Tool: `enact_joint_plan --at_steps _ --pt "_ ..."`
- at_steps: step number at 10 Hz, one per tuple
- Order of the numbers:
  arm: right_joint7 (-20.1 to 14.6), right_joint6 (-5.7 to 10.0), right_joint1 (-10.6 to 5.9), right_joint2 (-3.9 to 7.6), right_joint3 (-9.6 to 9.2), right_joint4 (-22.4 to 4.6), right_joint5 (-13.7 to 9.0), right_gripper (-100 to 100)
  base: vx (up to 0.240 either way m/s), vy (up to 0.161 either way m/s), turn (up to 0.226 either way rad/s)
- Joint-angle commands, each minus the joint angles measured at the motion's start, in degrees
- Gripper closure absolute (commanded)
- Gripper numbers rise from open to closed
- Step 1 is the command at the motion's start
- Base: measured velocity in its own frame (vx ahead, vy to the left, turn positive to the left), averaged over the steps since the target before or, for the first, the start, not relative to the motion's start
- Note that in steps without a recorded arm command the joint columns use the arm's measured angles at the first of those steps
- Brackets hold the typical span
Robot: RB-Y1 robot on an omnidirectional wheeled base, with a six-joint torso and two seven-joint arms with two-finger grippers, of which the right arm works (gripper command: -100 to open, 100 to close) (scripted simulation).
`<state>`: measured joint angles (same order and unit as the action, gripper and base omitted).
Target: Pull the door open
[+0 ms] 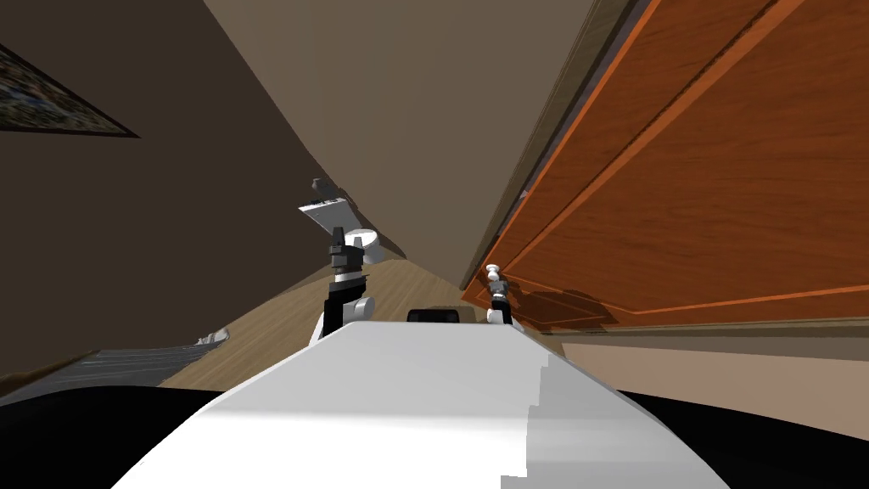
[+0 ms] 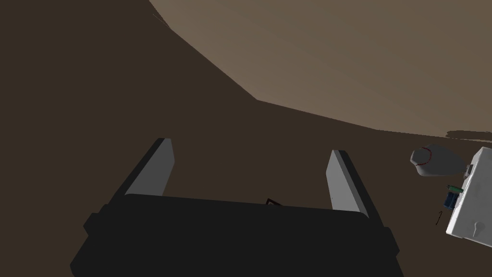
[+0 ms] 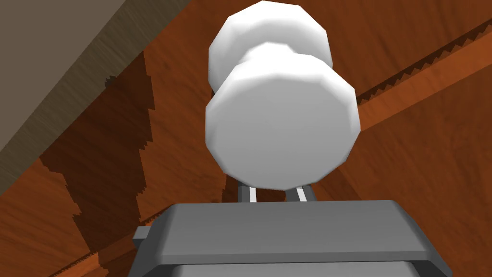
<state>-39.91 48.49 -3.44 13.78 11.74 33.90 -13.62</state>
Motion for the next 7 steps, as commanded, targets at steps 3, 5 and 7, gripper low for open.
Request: enact_joint_plan --at_steps 3,5,7 --pt "-3.83 2.91 -3.57 0.25 -0.55 -4.23 -0.53 100 -0.015 -0.003 0.015" --pt "-3.83 2.91 -3.57 0.25 -0.55 -4.23 -0.53 100 -0.022 -0.004 0.033" --pt "-3.83 2.91 -3.57 0.25 -0.55 -4.23 -0.53 100 0.000 0.000 0.000"
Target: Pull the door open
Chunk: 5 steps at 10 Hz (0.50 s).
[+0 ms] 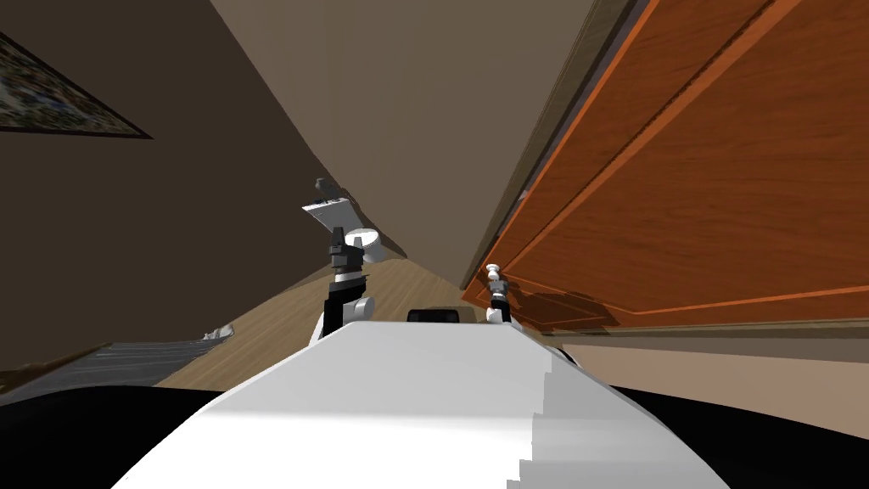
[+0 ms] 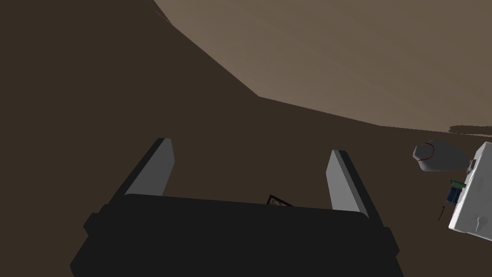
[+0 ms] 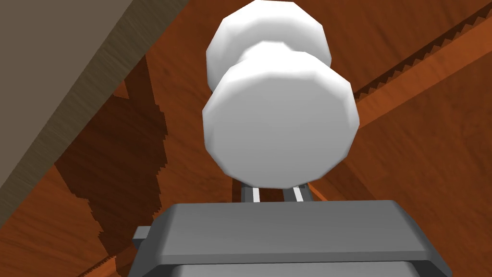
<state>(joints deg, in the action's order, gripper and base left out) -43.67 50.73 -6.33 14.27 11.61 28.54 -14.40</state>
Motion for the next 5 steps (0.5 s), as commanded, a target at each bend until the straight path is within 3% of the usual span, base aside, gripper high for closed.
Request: enact_joint_plan --at_steps 1,2,5 --pt "-2.45 0.52 -0.83 -0.30 -0.47 1.05 -0.41 100 -0.030 -0.012 0.061" --pt "-3.79 0.39 -0.97 -0.35 -0.52 0.98 -1.02 100 -0.066 -0.014 0.140" --pt "-4.76 0.18 -0.97 -0.35 -0.52 1.14 -1.02 100 -0.025 -0.004 0.009"
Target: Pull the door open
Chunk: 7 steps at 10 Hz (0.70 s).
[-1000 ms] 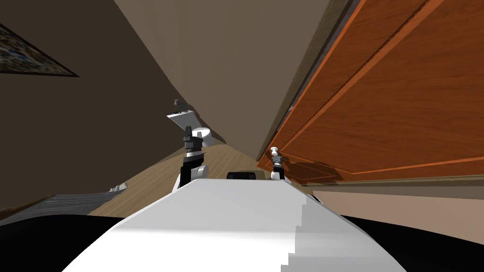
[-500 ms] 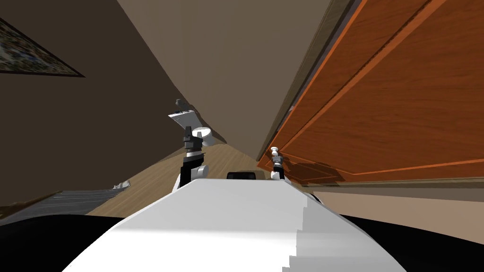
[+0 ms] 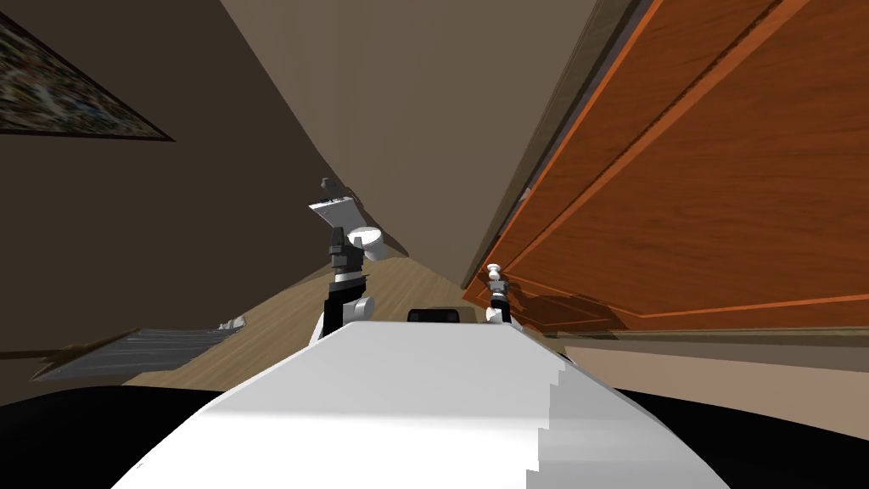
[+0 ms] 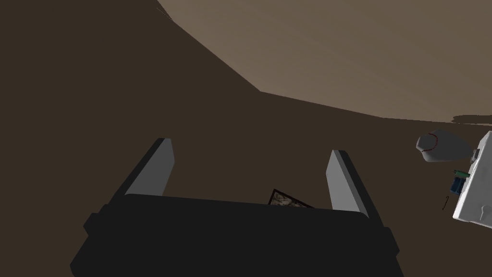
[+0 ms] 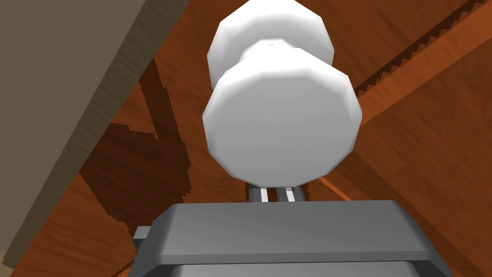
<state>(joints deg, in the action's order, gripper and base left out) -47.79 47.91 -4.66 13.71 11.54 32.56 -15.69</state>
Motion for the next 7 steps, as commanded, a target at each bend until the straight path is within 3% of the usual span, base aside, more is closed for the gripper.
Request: enact_joint_plan --at_steps 1,4,5,7 --pt "-0.64 2.86 -2.64 0.20 -0.45 -2.86 0.27 100 0.000 0.000 0.000" --pt "-2.96 3.09 -2.77 0.15 -0.49 -3.10 -0.33 100 -0.021 -0.007 0.045" --pt "-4.11 2.36 -2.68 -0.26 -0.14 -4.85 -1.05 -100 -0.052 -0.018 0.017" --pt "-6.57 2.21 -3.09 -1.09 -0.14 -4.49 -1.89 -100 -0.123 -0.005 -0.015"
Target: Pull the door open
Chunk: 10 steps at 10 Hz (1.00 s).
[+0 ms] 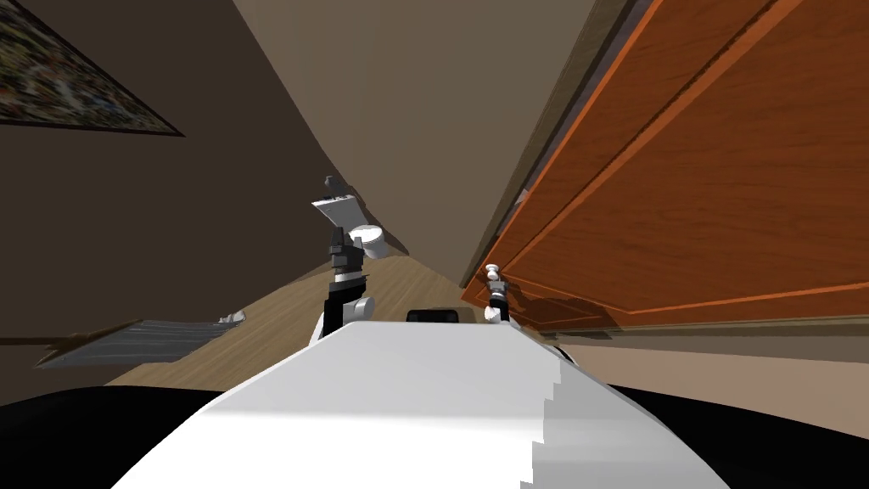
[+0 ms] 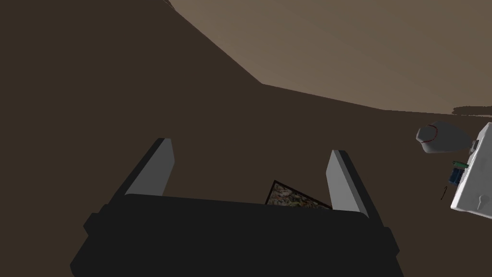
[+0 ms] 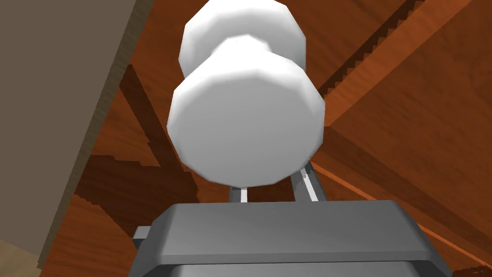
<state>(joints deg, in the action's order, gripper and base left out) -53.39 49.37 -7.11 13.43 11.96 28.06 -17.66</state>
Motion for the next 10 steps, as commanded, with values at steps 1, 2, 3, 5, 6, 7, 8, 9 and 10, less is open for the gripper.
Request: enact_joint_plan --at_steps 1,2,3,5,6,7,8,9,10 --pt "-1.99 0.69 -0.80 -1.15 -0.56 0.16 -0.27 -100 -0.113 -0.022 -0.001" --pt "-3.04 0.63 -0.98 -1.51 -0.56 0.32 -0.63 -100 -0.112 -0.006 0.011" --pt "-3.04 0.63 -0.98 -1.51 -0.56 0.23 -0.63 -100 -0.070 0.001 0.056" --pt "-5.36 0.49 -1.37 -2.29 -0.55 0.66 -1.43 -100 -0.070 0.016 0.071" --pt "-5.36 0.49 -1.37 -2.29 -0.55 0.66 -1.43 -100 -0.019 0.033 0.027" --pt "-7.84 0.34 -1.79 -3.12 -0.55 1.02 -2.28 -100 -0.061 0.030 0.042" --pt "-9.11 0.26 -2.00 -3.55 -0.55 1.21 -2.72 -100 -0.107 0.005 0.027" --pt "-10.38 0.19 -2.21 -3.98 -0.55 1.39 -3.15 -100 -0.112 -0.015 0.025" --pt "-11.65 0.11 -2.43 -4.41 -0.54 1.58 -3.59 -100 -0.115 -0.018 0.039"
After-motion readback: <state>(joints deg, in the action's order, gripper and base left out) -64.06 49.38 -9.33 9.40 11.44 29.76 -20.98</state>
